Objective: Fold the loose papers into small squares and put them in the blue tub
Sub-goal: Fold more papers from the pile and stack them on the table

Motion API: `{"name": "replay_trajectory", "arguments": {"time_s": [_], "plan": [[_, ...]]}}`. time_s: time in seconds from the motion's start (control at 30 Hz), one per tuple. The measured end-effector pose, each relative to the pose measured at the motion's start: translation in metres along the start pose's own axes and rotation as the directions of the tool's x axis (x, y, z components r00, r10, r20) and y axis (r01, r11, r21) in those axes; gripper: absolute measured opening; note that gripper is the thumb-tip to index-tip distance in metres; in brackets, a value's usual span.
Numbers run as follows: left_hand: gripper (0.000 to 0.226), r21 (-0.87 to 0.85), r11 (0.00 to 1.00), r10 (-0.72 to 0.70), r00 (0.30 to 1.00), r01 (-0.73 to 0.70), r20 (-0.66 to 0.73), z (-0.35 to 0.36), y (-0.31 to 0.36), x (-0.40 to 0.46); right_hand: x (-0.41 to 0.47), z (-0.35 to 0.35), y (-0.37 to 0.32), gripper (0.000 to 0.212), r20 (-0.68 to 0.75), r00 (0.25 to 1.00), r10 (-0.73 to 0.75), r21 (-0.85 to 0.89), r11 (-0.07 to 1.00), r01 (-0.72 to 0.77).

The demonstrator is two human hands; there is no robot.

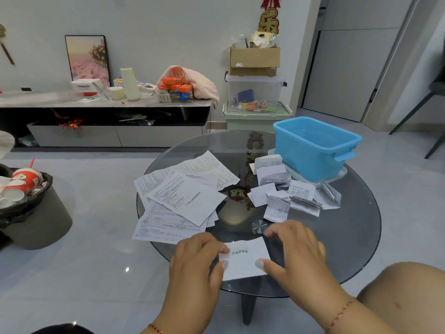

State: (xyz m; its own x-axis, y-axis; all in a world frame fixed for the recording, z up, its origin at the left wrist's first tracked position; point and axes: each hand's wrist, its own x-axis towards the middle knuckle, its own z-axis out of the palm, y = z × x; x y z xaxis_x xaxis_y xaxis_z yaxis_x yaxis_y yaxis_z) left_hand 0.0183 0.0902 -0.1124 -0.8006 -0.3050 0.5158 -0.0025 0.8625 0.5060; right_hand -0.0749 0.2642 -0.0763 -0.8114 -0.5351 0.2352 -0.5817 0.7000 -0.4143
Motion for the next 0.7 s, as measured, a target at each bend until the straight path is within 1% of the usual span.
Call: {"name": "replay_trajectory", "arguments": {"time_s": [0.07, 0.1, 0.13, 0.17, 0.2, 0.23, 0.3, 0.4, 0.47, 0.5, 0.57, 0.63, 0.7], "plan": [[0.019, -0.047, 0.983, 0.176, 0.984, -0.177, -0.024, 0.003, -0.002, 0.003, 0.000, 0.008, -0.001, 0.047, -0.052, 0.975, -0.215, 0.002, 0.977, 0.215], [0.022, -0.062, 0.967, 0.246, 0.969, -0.247, -0.015, 0.003, -0.003, 0.003, -0.002, 0.011, -0.001, 0.050, -0.049, 0.942, -0.331, -0.007, 0.944, 0.331], [0.026, -0.062, 0.955, 0.293, 0.956, -0.292, 0.010, 0.004, -0.005, 0.003, -0.005, 0.016, -0.001, 0.052, -0.022, 0.902, -0.431, -0.036, 0.902, 0.430], [0.031, -0.054, 0.948, 0.315, 0.948, -0.313, 0.037, 0.003, -0.006, 0.002, -0.008, 0.019, 0.000, 0.053, 0.031, 0.873, -0.486, -0.069, 0.871, 0.487], [0.034, -0.046, 0.944, 0.329, 0.942, -0.327, 0.061, 0.002, -0.008, 0.000, -0.010, 0.020, 0.000, 0.053, 0.079, 0.863, -0.500, -0.101, 0.857, 0.505], [0.037, -0.035, 0.939, 0.343, 0.936, -0.341, 0.084, 0.001, -0.010, -0.002, -0.013, 0.021, 0.001, 0.052, 0.094, 0.861, -0.500, -0.126, 0.852, 0.509], [0.042, 0.017, 0.921, 0.383, 0.913, -0.389, 0.142, -0.002, -0.013, -0.007, -0.019, 0.026, 0.003, 0.051, 0.070, 0.865, -0.496, -0.191, 0.845, 0.500], [0.050, 0.096, 0.884, 0.435, 0.880, -0.458, 0.189, -0.001, -0.017, -0.013, -0.022, 0.029, 0.010, 0.062, 0.050, 0.868, -0.495, -0.280, 0.827, 0.488], [0.047, 0.113, 0.866, 0.466, 0.868, -0.487, 0.173, 0.001, -0.022, -0.014, -0.022, 0.029, 0.016, 0.064, 0.045, 0.849, -0.527, -0.302, 0.803, 0.515], [0.043, 0.119, 0.852, 0.493, 0.858, -0.510, 0.144, 0.003, -0.024, -0.014, -0.022, 0.029, 0.019, 0.063, 0.040, 0.836, -0.547, -0.295, 0.794, 0.532], [0.031, 0.130, 0.819, 0.554, 0.829, -0.559, 0.071, 0.003, -0.024, -0.012, -0.024, 0.028, 0.022, 0.057, 0.020, 0.815, -0.579, -0.273, 0.781, 0.562], [0.018, 0.156, 0.786, 0.604, 0.797, -0.598, 0.008, 0.002, -0.019, -0.011, -0.024, 0.029, 0.023, 0.047, -0.026, 0.797, -0.604, -0.278, 0.770, 0.575], [0.026, 0.191, 0.777, 0.612, 0.791, -0.600, -0.005, -0.001, -0.015, -0.012, -0.025, 0.031, 0.024, 0.034, -0.126, 0.755, -0.644, -0.292, 0.751, 0.592]]}}
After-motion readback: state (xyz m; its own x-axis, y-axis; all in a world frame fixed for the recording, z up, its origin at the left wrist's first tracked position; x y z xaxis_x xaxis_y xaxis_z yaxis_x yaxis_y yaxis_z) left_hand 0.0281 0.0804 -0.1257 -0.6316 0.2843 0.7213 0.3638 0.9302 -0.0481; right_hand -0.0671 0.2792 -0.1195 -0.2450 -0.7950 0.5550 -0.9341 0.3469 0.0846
